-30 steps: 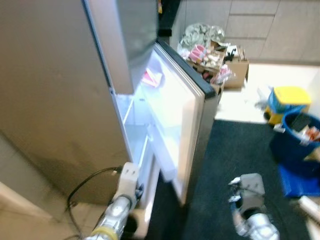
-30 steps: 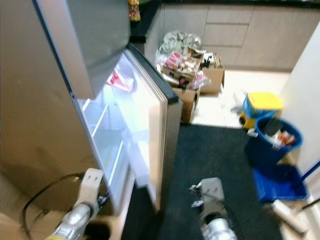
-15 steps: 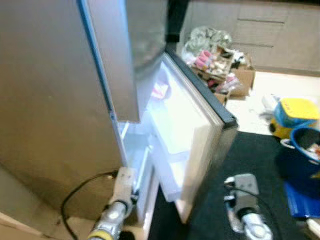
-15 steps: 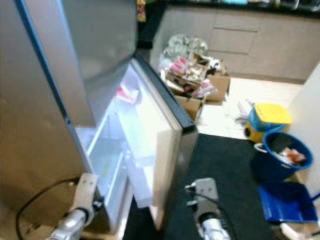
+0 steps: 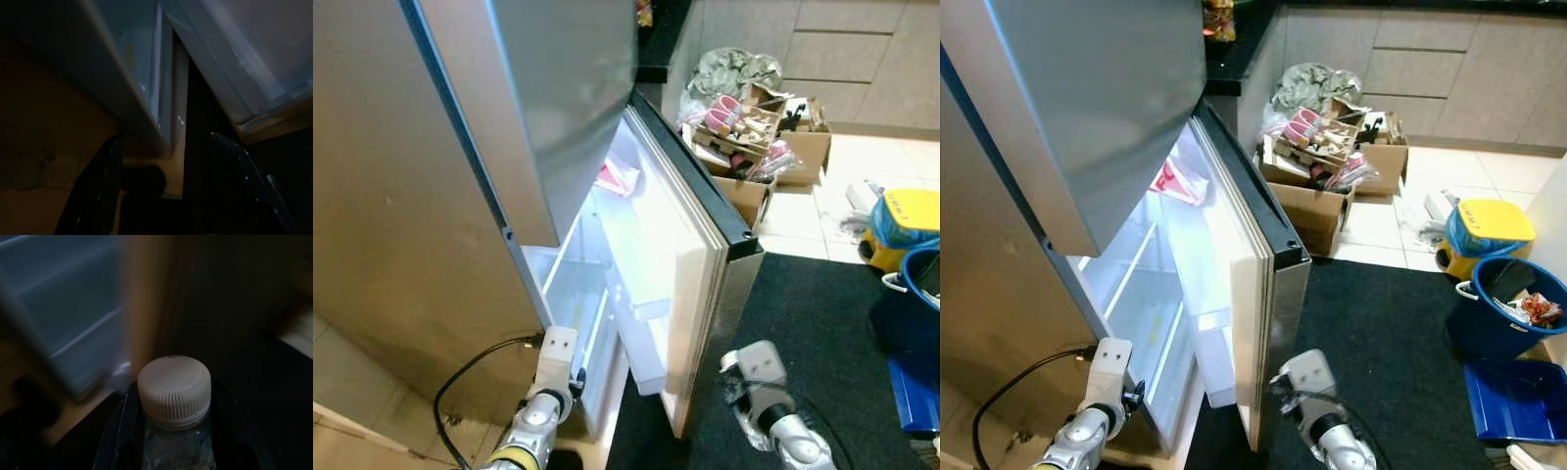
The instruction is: Restocking fridge
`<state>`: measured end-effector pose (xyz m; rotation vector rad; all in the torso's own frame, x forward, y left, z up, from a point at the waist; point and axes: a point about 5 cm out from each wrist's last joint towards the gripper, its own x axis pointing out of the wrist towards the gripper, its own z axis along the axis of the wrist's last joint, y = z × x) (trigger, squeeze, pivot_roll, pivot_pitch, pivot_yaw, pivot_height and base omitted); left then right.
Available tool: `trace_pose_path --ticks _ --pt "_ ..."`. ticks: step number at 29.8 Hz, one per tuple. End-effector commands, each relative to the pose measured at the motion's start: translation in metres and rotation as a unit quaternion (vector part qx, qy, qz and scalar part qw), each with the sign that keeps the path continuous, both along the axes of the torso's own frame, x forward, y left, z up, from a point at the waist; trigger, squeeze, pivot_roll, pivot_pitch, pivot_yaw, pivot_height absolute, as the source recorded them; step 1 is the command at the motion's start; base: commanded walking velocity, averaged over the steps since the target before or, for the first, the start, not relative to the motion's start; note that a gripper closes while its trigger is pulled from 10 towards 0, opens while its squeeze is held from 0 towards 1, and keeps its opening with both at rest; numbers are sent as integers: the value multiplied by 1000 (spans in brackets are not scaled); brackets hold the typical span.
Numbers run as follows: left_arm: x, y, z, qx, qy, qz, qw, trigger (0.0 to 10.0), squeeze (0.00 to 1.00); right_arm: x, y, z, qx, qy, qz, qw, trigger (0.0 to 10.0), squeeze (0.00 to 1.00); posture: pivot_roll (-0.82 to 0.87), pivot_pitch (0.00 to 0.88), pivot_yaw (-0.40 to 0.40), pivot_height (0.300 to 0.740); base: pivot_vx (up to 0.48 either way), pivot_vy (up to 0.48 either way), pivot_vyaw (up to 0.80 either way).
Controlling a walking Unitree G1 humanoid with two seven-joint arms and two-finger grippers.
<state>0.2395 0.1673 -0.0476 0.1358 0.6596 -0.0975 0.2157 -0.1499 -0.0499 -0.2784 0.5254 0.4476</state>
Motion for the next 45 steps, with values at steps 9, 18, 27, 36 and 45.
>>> trace_pose_path --ticks 9,18,27,36,45 --pt "4 -2 3 0 -11 -3 1000 10000 0 -15 16 -6 -17 58 172 983 10000 0 -66 0 7 740 0 0 0" --pt "2 -2 1 1 -7 -5 1000 10000 0 50 64 62 124 -81 178 973 10000 0 -64 0 14 740 0 0 0" --pt "1 -1 1 3 -8 -4 1000 10000 0 86 109 111 159 -124 250 947 10000 0 -35 0 3 740 0 0 0" --pt "-3 0 -1 2 -3 0 1000 10000 0 116 5 121 84 -173 49 980 10000 0 -58 3 5 740 0 0 0" --pt "-1 -6 0 -5 -4 -3 1000 10000 0 112 -102 135 14 -214 -150 965 10000 0 -69 5 2 740 0 0 0"
